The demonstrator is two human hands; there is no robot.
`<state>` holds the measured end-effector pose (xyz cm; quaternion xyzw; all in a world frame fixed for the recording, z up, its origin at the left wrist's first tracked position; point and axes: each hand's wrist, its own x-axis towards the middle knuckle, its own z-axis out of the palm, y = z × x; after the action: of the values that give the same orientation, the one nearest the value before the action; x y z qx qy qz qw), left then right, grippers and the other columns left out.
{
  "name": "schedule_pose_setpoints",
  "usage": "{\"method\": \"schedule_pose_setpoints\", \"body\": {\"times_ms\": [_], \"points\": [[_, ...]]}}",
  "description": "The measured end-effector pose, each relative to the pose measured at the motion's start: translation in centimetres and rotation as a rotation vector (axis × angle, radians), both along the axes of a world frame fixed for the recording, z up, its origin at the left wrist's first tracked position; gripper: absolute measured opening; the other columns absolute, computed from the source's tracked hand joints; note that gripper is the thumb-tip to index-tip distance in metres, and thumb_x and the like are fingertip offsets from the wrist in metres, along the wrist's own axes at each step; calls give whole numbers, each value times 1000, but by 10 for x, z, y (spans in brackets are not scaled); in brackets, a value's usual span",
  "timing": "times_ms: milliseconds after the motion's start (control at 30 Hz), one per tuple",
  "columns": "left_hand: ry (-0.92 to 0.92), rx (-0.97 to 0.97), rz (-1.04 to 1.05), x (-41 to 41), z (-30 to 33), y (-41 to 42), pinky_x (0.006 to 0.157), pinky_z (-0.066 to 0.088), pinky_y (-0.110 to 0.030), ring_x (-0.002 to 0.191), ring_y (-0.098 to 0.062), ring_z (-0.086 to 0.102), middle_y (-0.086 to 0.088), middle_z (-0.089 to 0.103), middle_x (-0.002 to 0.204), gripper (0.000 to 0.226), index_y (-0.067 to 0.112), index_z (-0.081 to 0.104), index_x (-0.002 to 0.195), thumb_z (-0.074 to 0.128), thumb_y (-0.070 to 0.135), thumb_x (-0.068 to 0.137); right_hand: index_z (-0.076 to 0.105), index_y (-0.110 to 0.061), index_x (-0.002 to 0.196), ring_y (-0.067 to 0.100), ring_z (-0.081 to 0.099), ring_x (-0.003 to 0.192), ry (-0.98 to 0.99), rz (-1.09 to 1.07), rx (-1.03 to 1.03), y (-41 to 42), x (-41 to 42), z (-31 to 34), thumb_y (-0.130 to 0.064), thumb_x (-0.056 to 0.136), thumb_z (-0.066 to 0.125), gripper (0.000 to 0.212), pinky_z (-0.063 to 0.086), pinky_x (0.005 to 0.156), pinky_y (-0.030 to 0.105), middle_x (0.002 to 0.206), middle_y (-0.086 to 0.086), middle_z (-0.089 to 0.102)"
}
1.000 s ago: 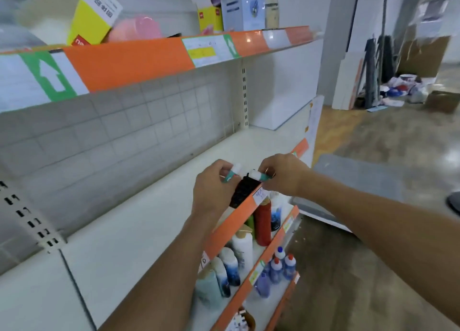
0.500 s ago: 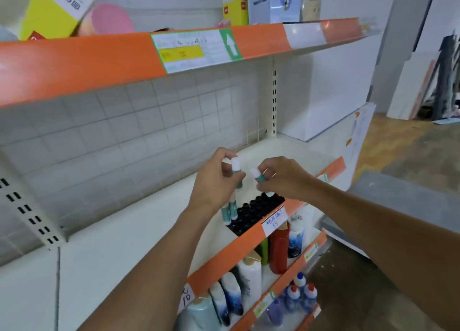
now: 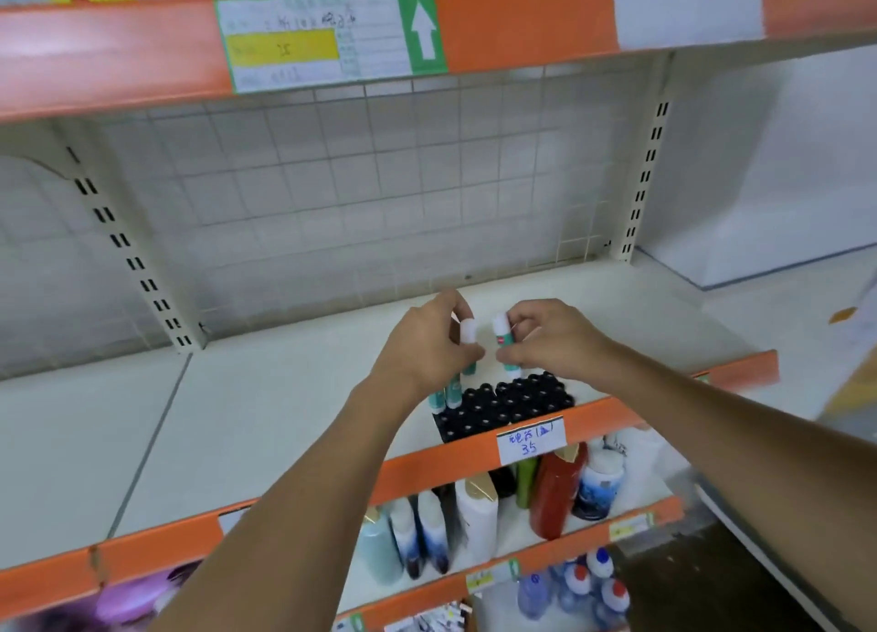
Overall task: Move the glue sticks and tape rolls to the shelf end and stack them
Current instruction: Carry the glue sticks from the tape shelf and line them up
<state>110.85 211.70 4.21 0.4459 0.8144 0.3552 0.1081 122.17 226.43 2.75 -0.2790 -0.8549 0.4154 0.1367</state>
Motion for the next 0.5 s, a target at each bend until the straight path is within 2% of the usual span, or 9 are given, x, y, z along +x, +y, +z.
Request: {"method": "schedule_pose_setpoints", "body": {"times_ms": [100, 167, 267, 400, 500], "points": [[-15, -48, 75, 2, -8, -1, 49, 38, -23, 58, -14, 58, 0, 71, 78, 29, 22, 52, 93, 77, 21, 79, 69, -18, 93, 10, 63, 68, 12, 60, -13, -1, -1, -1, -10, 73, 83, 25, 49, 62, 24, 87, 2, 73], [-19, -56, 104, 3, -10, -1, 46, 35, -21, 57, -11, 56, 0, 70, 80, 30, 22, 52, 92, 78, 23, 79, 68, -19, 90, 7, 62, 64, 37, 84, -29, -2, -3, -2, -6, 72, 82, 26, 47, 61, 22, 82, 0, 72], [-7, -68, 104, 3, -13, 0, 50, 38, -23, 60, -13, 58, -1, 69, 80, 29, 21, 52, 94, 77, 23, 80, 68, -17, 89, 11, 64, 65, 58, 98, -38, -2, -6, -3, -3, 70, 82, 27, 49, 66, 28, 78, 3, 73], [1, -84, 106, -1, -13, 0, 52, 36, -21, 61, -9, 55, 1, 66, 81, 31, 20, 52, 95, 78, 25, 80, 66, -24, 87, 28, 68, 72, 36, 123, -15, -4, -11, -6, -7, 69, 82, 30, 55, 69, 41, 81, 7, 72], [-11, -86, 91, -1, -12, 0, 49, 34, -17, 59, -5, 54, 6, 62, 77, 32, 20, 52, 96, 78, 28, 80, 64, -26, 92, 27, 70, 78, 21, 151, 17, -4, -13, -7, -8, 71, 82, 33, 58, 76, 44, 82, 4, 72]]}}
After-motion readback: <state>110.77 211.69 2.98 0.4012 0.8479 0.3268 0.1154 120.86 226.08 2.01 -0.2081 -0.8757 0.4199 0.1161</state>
